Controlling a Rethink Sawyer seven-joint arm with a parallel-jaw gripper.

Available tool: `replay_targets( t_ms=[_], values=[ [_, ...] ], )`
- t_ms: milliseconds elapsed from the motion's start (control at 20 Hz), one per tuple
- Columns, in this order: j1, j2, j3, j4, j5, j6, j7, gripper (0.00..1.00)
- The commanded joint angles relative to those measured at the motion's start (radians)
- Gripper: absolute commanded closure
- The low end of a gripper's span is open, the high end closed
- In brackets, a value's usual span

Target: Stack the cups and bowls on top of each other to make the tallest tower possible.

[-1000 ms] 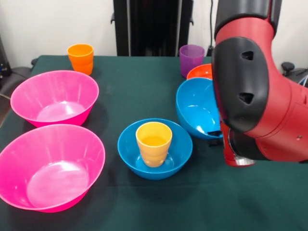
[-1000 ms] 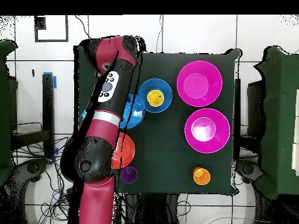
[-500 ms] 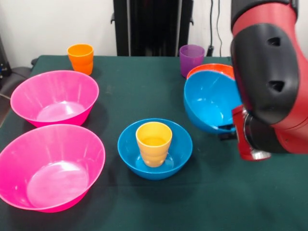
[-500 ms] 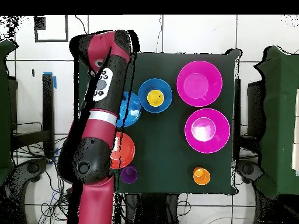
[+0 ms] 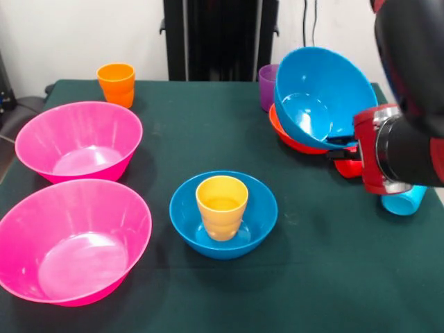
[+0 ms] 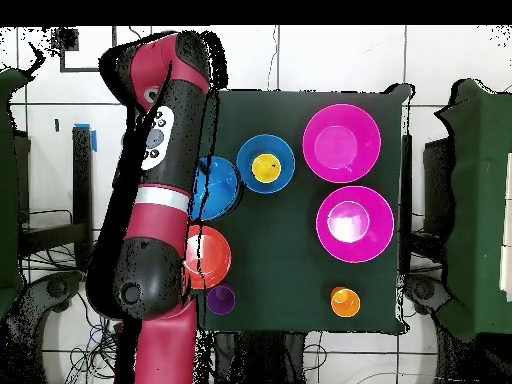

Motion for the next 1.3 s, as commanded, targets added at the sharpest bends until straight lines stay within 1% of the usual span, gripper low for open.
replay_targets(
  t_ms=[50, 100, 200, 250, 300, 400, 550, 600, 650, 700, 750, 800, 950, 1150, 1300],
  values=[
    [0.007, -0.04, 0.072, -0.042, -0.131, -0.237, -0.276, 1.0],
    [0.013, -0.047, 0.106, -0.042, -0.143, -0.309, -0.286, 1.0],
    [0.014, -0.065, 0.12, -0.049, -0.157, -0.369, -0.312, 1.0],
    [0.016, -0.07, 0.128, -0.048, -0.163, -0.384, -0.319, 1.0],
    [0.023, -0.077, 0.151, -0.041, -0.179, -0.418, -0.327, 1.0],
    [0.029, -0.083, 0.18, -0.032, -0.191, -0.462, -0.338, 1.0],
    [0.057, -0.085, 0.27, 0.015, -0.238, -0.542, -0.344, 1.0],
    [0.072, -0.09, 0.319, 0.044, -0.256, -0.564, -0.347, 1.0],
    [0.085, -0.097, 0.351, 0.066, -0.273, -0.577, -0.352, 1.0],
    [0.109, -0.113, 0.405, 0.11, -0.294, -0.58, -0.359, 1.0],
    [0.124, -0.125, 0.433, 0.136, -0.309, -0.583, -0.363, 1.0],
    [0.153, -0.15, 0.48, 0.188, -0.334, -0.589, -0.372, 1.0],
    [0.183, -0.191, 0.534, 0.249, -0.365, -0.578, -0.388, 1.0],
    [0.191, -0.219, 0.587, 0.282, -0.401, -0.568, -0.408, 1.0],
    [0.19, -0.248, 0.625, 0.309, -0.434, -0.556, -0.454, 1.0]
  ],
)
